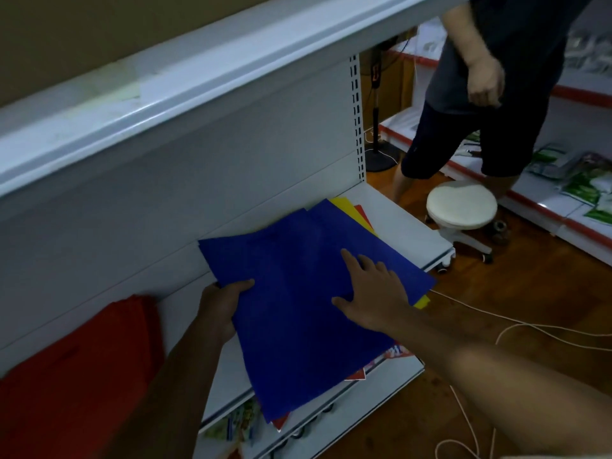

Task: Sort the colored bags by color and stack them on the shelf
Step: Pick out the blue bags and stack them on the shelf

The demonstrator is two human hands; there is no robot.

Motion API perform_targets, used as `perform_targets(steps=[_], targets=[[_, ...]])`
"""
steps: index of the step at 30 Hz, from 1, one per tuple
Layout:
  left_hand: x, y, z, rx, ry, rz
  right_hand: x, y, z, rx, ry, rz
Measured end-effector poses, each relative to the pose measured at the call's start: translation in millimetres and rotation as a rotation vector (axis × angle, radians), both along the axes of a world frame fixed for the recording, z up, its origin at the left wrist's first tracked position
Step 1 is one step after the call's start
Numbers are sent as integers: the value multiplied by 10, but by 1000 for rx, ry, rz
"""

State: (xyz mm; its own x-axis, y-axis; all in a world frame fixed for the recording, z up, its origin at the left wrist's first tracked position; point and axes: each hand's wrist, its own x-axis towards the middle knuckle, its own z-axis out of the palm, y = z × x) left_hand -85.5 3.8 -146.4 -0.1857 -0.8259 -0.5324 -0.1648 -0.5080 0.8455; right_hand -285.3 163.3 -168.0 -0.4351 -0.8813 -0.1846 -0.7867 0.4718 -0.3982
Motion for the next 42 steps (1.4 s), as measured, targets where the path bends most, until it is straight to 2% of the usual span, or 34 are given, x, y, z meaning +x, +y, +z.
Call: perform_targets(steps=[4, 10, 14, 18, 23, 29, 31, 35, 42], targets=[[9, 61, 188, -18, 65, -89, -26, 32, -28, -58, -44, -37], [246, 98, 563, -88, 260, -102, 14, -49, 142, -234, -373, -113], [557, 106, 774, -160, 246, -24, 279, -141, 399, -405, -539, -67], [1035, 132, 916, -238, 195, 47, 672, -237, 587, -475, -520, 60], [1780, 133, 960, -389, -39, 112, 1347, -385, 674, -408, -511, 183], [2893, 223, 1017, -601, -118, 198, 2442, -484, 792, -412, -459, 253], [3327, 218, 1051, -601, -156, 199, 2848, -508, 812, -387, -444, 278], [4221, 250, 1107, -492, -116, 244, 3680, -573, 869, -358, -425, 300], [5582, 383, 1280, -531, -254, 362, 5075, -816, 968, -320, -426, 430]])
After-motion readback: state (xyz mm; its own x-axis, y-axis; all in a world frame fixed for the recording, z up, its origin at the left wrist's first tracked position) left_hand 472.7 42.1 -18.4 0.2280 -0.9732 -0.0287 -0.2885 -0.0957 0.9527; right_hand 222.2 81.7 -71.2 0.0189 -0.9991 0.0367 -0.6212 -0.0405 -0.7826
